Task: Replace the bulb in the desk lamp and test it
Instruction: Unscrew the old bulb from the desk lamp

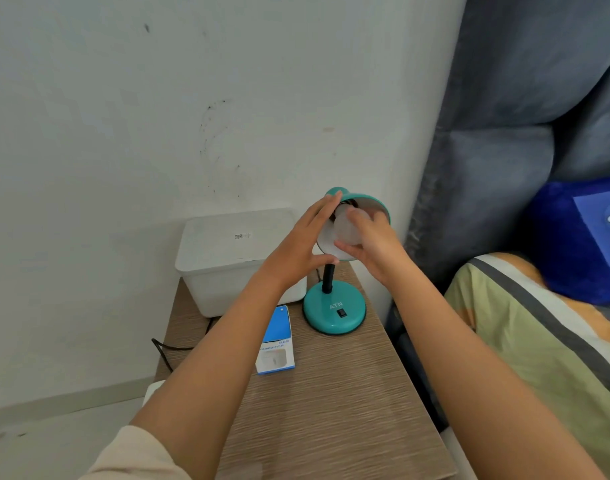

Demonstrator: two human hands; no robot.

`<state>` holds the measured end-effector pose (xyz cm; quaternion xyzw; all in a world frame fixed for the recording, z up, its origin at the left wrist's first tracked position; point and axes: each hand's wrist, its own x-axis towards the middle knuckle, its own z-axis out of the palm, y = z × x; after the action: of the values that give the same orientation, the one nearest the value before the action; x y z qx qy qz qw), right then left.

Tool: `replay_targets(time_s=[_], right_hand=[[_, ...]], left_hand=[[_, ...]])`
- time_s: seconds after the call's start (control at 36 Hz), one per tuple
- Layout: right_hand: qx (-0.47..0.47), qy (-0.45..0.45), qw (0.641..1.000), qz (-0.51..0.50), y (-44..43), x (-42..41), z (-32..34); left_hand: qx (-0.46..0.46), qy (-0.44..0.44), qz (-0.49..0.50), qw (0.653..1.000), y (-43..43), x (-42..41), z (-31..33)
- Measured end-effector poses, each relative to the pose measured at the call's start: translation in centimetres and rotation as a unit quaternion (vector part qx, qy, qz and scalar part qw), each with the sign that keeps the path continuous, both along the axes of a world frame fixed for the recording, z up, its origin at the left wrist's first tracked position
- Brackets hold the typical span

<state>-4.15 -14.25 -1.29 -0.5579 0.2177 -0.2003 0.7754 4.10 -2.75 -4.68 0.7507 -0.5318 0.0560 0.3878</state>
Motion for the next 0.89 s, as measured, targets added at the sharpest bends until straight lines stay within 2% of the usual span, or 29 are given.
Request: replay_targets(time_s=[0.06,0.17,0.25,0.31,0.39,0.42,0.53,0.64,0.67,0.75,0.81,0.89], right_hand=[[-0.049,0.020,0.998,-0.023,0.12,0.17,-0.15],[0.021,0.025,0.999,0.007,-0.01,0.08,-0.24],[-0.081,0.032,0.996,-0.015,-0.16,0.10,-0.19],[-0.111,0.039,0.992,-0.038,-0.13,0.22,-0.31],[-0.021,0.048,0.999,-0.014,-0.27,0.29,-0.31],[-0.020,0.044,0.999,-0.006,-0.31,0.19,-0.28],[-0.112,0.024,0.993,-0.015,-0.53,0.29,-0.55],[-0.008,0.033,0.999,0.009,-0.57,0.25,-0.18],[-0.038,0.033,0.999,0.008,-0.56,0.17,-0.02],[-0.222,0.041,0.974,-0.024,-0.66,0.21,-0.06],[-0.275,0.050,0.959,-0.040,-0.73,0.35,-0.38],[-0.139,0.073,0.988,-0.012,-0.71,0.35,0.24]], left_hand=[[0.001,-0.003,0.002,1.000,0.02,-0.02,-0.03],[-0.002,-0.006,0.003,1.000,0.04,0.12,0.03],[0.003,-0.002,0.006,1.000,0.07,0.12,-0.02],[0.003,-0.003,0.007,1.000,0.01,0.13,-0.07],[0.000,-0.009,0.003,1.000,-0.05,0.22,-0.09],[0.000,-0.010,0.003,1.000,-0.02,0.22,-0.08],[-0.001,-0.007,0.008,1.000,0.11,0.13,0.02],[-0.002,-0.015,0.005,1.000,0.06,0.14,0.06],[-0.001,-0.014,0.005,1.000,0.04,0.18,0.03],[0.003,-0.008,0.008,1.000,0.00,0.18,0.03],[0.003,-0.006,0.010,1.000,-0.03,0.21,0.11],[0.003,-0.007,0.007,1.000,-0.08,0.17,0.13]])
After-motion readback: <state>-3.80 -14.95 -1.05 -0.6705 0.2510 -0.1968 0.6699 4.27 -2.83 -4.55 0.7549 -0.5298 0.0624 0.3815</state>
